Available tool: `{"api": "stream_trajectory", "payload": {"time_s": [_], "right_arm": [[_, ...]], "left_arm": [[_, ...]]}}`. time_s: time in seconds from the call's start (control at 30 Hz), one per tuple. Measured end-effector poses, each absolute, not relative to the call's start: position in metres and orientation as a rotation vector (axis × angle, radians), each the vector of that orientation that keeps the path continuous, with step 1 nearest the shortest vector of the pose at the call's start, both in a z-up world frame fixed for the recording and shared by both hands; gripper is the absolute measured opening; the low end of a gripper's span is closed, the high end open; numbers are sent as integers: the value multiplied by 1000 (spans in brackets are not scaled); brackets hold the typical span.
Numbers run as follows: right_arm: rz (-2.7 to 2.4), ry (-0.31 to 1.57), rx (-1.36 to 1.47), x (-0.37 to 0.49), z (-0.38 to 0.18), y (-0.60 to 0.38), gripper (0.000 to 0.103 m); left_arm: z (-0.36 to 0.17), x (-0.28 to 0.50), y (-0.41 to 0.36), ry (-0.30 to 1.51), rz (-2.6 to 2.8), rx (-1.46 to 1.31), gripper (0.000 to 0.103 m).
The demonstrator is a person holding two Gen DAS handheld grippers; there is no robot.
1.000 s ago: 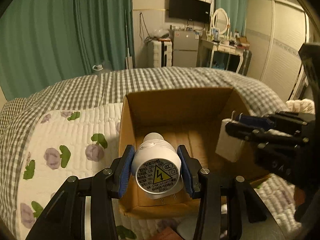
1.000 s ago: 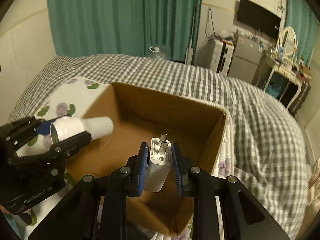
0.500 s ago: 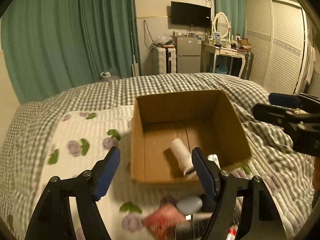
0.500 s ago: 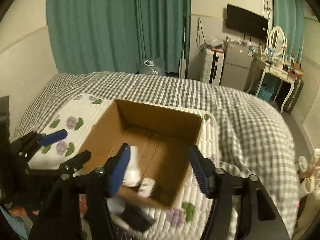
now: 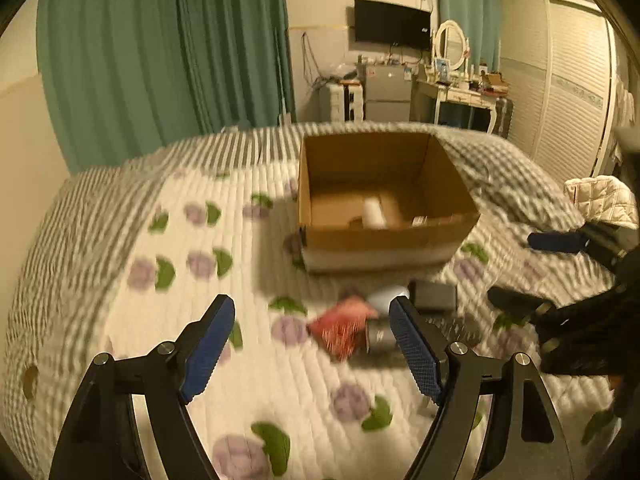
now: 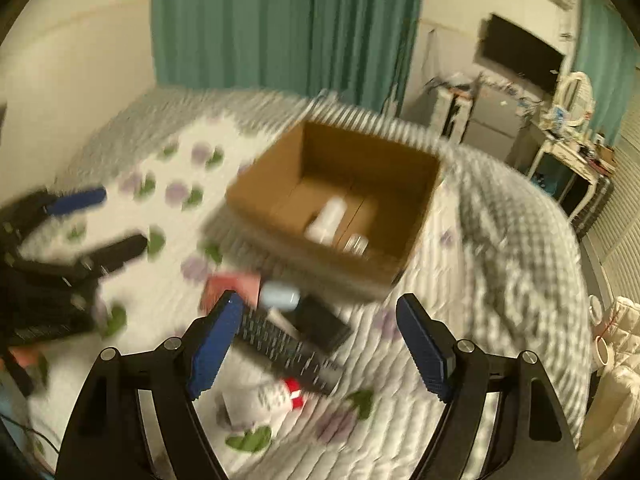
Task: Organize rigid objects
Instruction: 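Grasp the black remote with the right gripper while the left grasps the white charger cube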
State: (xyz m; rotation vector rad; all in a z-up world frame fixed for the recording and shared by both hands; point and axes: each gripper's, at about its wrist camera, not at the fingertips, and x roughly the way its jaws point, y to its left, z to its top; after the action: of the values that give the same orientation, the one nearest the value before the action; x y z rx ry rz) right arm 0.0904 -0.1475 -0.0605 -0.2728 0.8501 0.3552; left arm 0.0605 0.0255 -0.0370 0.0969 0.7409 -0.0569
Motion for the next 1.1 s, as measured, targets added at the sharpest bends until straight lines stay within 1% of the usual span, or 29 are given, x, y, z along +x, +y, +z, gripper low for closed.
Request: {"api": "stream_trajectory", "payload": {"time_s": [0.13,0.23,0.37,0.47,0.5,0.57,0.63,0.77,0.83,1.0,1.1], "right_arm": [[388,992,-322,99,-113,-132,79],[405,1063,-365,107,-138,-117,79],[421,1104,-422,118,-159,-98,79],[407,1131,-403,132,-173,-95,77],[395,1140,-382,137,-176,-97,71],[413,1153,-300,144,-177,-105,63],[452,1147,-232,143,-170,-114,36],[442,1111,-237,134,-155,-126,27],[458,1071,-225,124,-136,-132,18],[461,995,-264,102,-95,-152,19],[426,985,-289,102,-87,-155,19]], "left_arm": [[-68,58,29,785,-44,107,82],[-83,62,29,816,-37,108,82],[-97,72,35,846,-18,98,82],[-104,76,41,868,-9,83,82],[-106,76,42,875,-12,75,82],[-109,77,44,888,-13,65,82],[-111,78,44,899,-5,65,82],[-107,76,39,903,-5,51,82],[-103,75,34,900,-14,36,82],[-98,81,13,883,-99,-64,82],[-107,90,-9,907,-129,-45,82]]}}
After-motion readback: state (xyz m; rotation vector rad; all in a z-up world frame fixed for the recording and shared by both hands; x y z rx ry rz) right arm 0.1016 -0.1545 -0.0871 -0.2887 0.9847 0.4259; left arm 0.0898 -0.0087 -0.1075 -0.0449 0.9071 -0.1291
